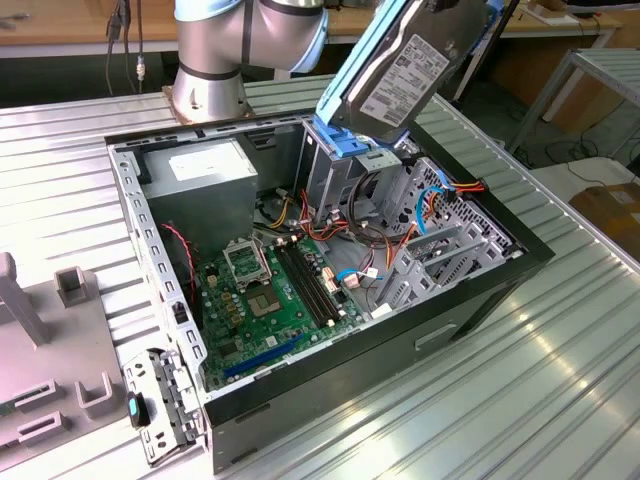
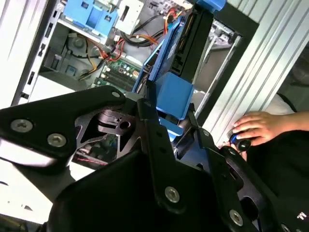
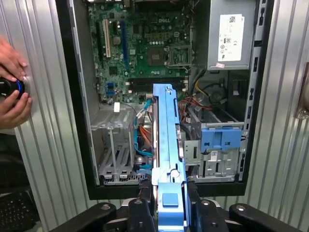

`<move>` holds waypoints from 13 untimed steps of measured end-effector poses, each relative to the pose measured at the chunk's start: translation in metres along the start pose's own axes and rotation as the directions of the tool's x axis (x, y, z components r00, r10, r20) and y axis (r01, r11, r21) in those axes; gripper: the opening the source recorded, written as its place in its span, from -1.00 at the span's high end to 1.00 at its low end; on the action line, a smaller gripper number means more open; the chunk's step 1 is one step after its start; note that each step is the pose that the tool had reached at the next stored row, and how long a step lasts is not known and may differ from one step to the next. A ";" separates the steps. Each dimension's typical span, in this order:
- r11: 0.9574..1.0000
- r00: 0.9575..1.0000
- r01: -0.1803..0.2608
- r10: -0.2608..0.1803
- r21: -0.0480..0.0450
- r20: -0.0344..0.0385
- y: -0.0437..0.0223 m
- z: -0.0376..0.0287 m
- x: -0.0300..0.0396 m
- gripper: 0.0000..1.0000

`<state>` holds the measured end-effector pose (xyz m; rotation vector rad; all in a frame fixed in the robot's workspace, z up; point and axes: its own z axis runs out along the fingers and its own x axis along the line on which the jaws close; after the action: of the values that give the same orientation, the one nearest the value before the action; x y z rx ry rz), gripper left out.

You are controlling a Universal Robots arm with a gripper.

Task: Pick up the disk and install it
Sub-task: 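Insert the disk into the insertion slot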

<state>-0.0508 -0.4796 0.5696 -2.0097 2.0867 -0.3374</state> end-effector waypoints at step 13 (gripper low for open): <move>0.959 1.000 0.006 -0.010 0.283 0.013 0.0064 0.0271 0.0515 0.26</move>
<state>-0.0502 -0.5311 0.5417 -1.8463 1.8971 -0.5850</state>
